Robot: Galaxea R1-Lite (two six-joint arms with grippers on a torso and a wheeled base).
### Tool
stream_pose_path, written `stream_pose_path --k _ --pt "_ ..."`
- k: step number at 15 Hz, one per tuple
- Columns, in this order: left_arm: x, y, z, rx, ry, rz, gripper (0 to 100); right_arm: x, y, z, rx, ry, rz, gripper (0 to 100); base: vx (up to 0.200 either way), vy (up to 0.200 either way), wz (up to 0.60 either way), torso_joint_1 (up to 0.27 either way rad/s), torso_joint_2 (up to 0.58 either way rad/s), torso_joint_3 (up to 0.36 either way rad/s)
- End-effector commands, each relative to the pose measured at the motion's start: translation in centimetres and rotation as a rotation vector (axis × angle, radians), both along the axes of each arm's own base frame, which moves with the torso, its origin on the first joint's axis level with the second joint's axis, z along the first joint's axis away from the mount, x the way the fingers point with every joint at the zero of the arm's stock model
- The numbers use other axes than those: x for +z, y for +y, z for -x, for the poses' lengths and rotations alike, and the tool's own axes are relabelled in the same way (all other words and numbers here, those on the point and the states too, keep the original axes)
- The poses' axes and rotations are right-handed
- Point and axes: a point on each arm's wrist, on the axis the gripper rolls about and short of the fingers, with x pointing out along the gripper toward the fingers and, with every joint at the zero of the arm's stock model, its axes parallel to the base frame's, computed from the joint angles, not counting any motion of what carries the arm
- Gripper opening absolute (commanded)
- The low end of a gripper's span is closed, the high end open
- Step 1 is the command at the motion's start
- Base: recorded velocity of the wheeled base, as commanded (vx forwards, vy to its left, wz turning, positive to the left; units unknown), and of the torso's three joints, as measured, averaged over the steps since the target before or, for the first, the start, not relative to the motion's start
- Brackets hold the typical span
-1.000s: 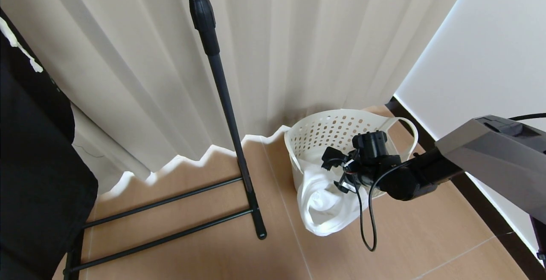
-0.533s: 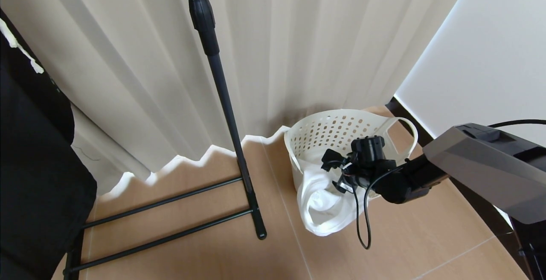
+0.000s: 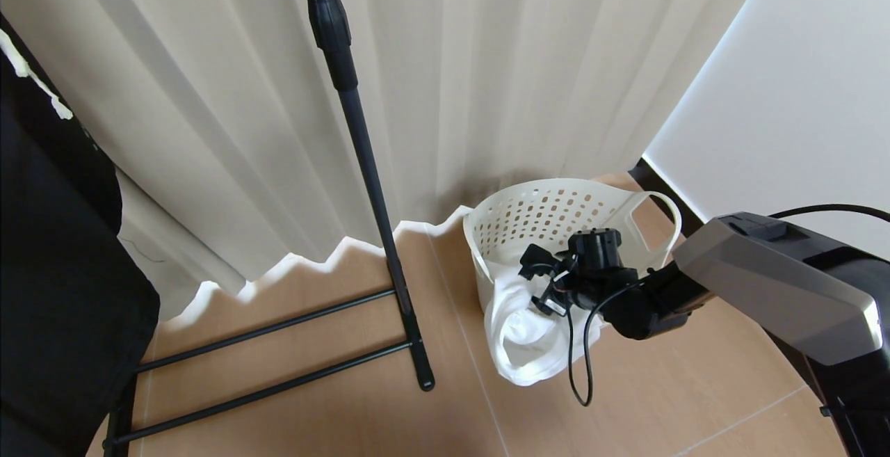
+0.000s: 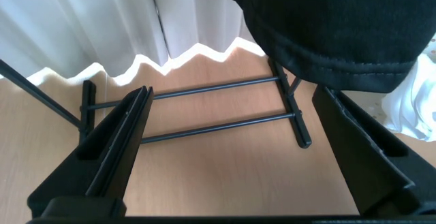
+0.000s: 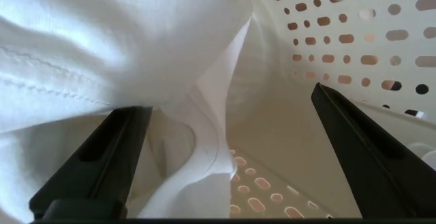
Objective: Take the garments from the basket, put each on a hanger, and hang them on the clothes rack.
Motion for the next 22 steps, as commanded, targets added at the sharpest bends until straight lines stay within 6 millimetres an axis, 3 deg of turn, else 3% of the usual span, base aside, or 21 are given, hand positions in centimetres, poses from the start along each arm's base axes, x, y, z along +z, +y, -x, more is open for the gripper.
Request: stream_pose_path --k 1,10,16,22 --pt "0.0 0.0 0.0 0.000 0.001 0.000 100 0.6 0.1 -0.3 0.003 -0.021 -0.013 100 0.000 0.000 0.00 0.000 0.00 0.000" --pt "0.0 0.0 0.0 0.000 0.001 0.000 100 1.8 0.3 -0.7 0.010 -0.103 -0.112 100 0.000 0.000 0.00 0.000 0.00 0.000" --pt "0.0 0.0 0.0 0.000 0.001 0.000 100 0.3 -0.7 0.9 0.109 -0.043 -0.002 100 0.000 0.000 0.00 0.000 0.00 0.000" --pt "0.0 0.0 0.0 0.000 0.001 0.002 100 0.1 -0.7 1.0 0.167 -0.060 0.088 100 0.000 0.000 0.00 0.000 0.00 0.000"
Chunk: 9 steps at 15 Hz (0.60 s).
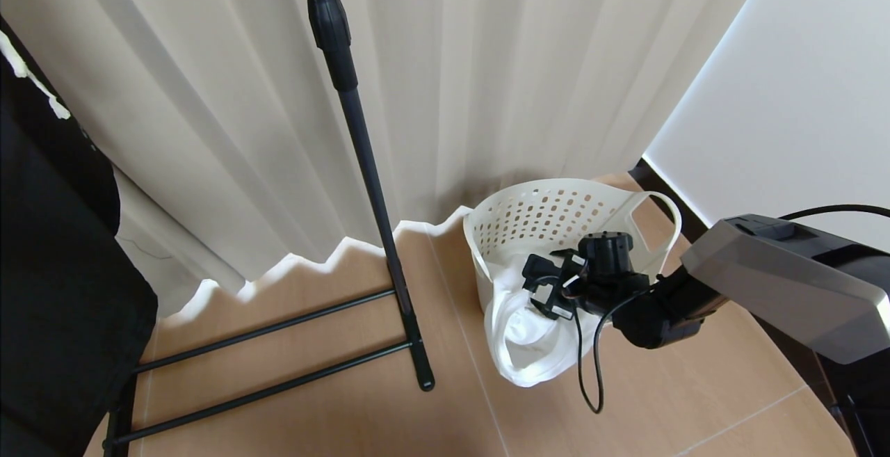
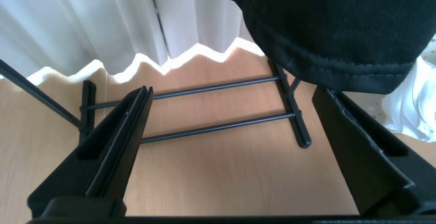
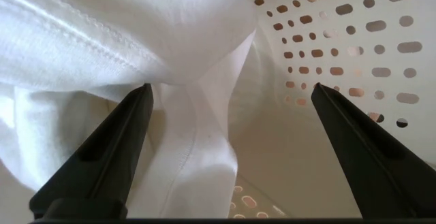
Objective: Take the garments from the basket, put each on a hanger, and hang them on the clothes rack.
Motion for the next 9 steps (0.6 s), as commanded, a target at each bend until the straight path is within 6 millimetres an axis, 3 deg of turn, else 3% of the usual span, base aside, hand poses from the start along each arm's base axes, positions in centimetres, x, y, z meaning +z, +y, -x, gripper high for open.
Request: stream_pose_path --k 1,9 --pt "0.0 0.0 0.0 0.000 0.001 0.000 100 0.0 0.1 -0.1 0.011 -0.009 0.015 100 0.000 0.000 0.00 0.000 0.00 0.000" --pt "0.0 0.0 0.0 0.000 0.001 0.000 100 1.3 1.1 -2.0 -0.005 -0.074 -0.060 100 0.000 0.000 0.00 0.000 0.00 0.000"
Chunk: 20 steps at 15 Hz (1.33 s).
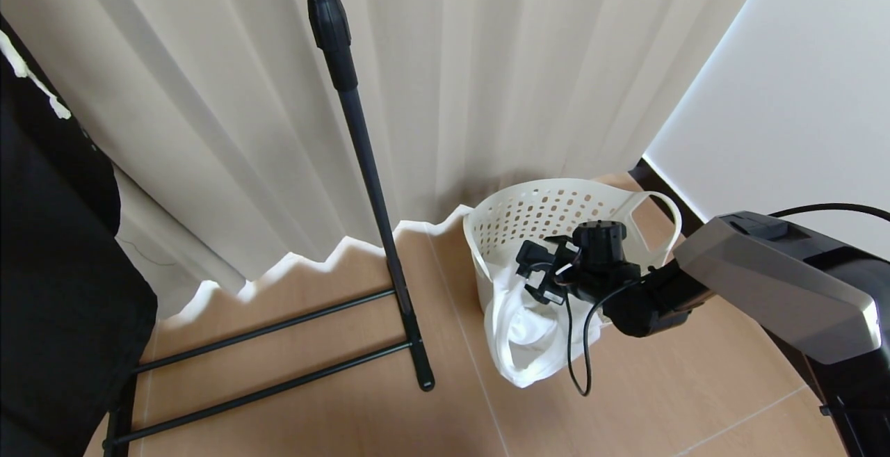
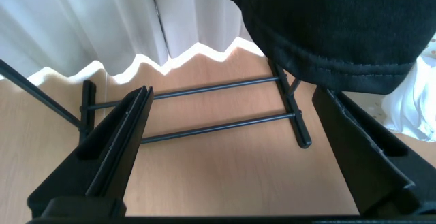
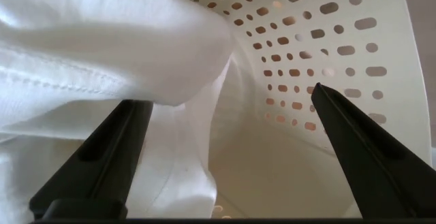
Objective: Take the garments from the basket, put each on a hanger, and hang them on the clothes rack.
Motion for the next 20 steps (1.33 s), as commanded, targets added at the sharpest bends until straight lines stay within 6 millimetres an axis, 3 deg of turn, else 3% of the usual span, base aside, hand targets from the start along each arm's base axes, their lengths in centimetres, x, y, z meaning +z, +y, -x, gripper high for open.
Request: stream_pose_path --k 1,8,18,19,20 --pt "0.0 0.0 0.0 0.000 0.001 0.000 100 0.1 0.3 -0.3 -0.006 -0.007 -0.028 100 0.000 0.000 0.00 0.000 0.00 0.000" --pt "0.0 0.0 0.0 0.000 0.001 0.000 100 -0.1 1.6 -0.5 -0.013 -0.068 -0.132 100 0.000 0.000 0.00 0.000 0.00 0.000" --pt "0.0 0.0 0.0 0.000 0.001 0.000 100 -0.3 1.9 -0.5 0.025 -0.061 -0.145 100 0.000 0.000 0.00 0.000 0.00 0.000" --pt "0.0 0.0 0.0 0.000 0.001 0.000 100 -0.3 1.9 -0.4 0.025 -0.060 -0.145 0 0.000 0.000 0.00 0.000 0.00 0.000" --pt "0.0 0.0 0.0 0.000 0.001 0.000 100 -0.3 2.0 -0.4 0.027 -0.059 -0.145 0 0.000 0.000 0.00 0.000 0.00 0.000"
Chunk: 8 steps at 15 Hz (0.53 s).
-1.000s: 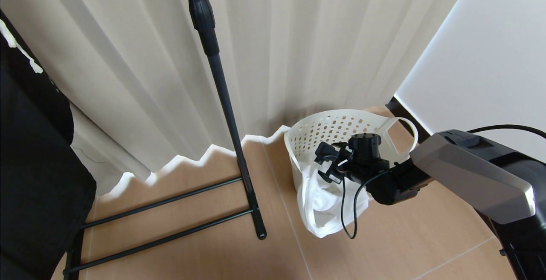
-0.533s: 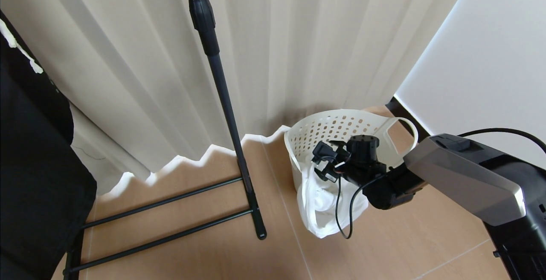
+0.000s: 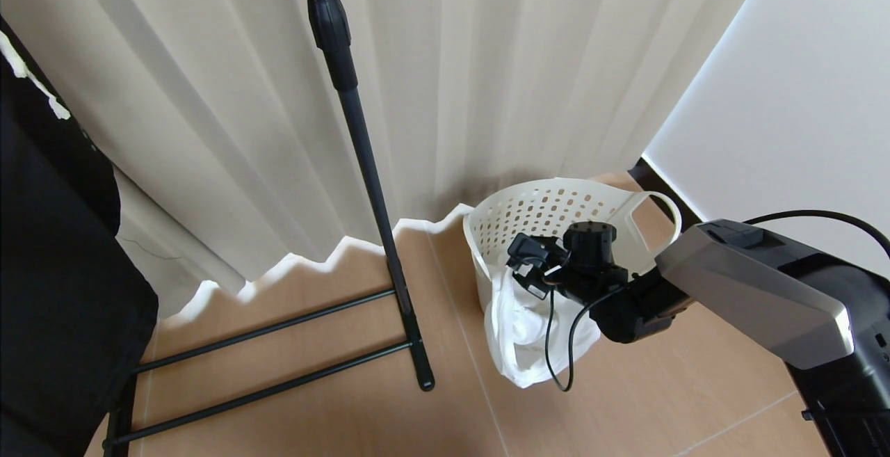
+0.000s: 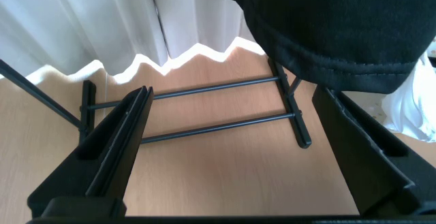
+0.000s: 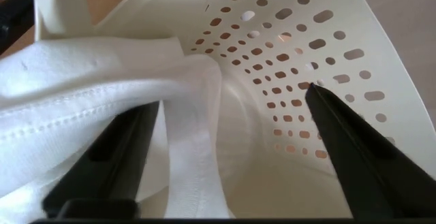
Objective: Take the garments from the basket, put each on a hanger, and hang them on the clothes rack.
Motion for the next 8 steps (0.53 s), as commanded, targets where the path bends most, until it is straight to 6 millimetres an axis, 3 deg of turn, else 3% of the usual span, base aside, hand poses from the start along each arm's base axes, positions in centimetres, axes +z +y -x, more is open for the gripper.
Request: stream_pose_path --k 1,5,8 --pt "0.0 0.0 0.0 0.000 0.001 0.001 100 0.0 0.0 0.0 0.002 0.001 0.000 0 0.000 0.000 0.00 0.000 0.00 0.000" --pt "0.0 0.0 0.0 0.000 0.001 0.002 100 -0.1 -0.1 0.4 0.018 0.015 -0.006 0 0.000 0.000 0.00 0.000 0.00 0.000" --pt "0.0 0.0 0.0 0.000 0.001 0.001 100 1.8 -0.9 2.5 -0.014 0.018 -0.118 0 0.000 0.000 0.00 0.000 0.00 0.000"
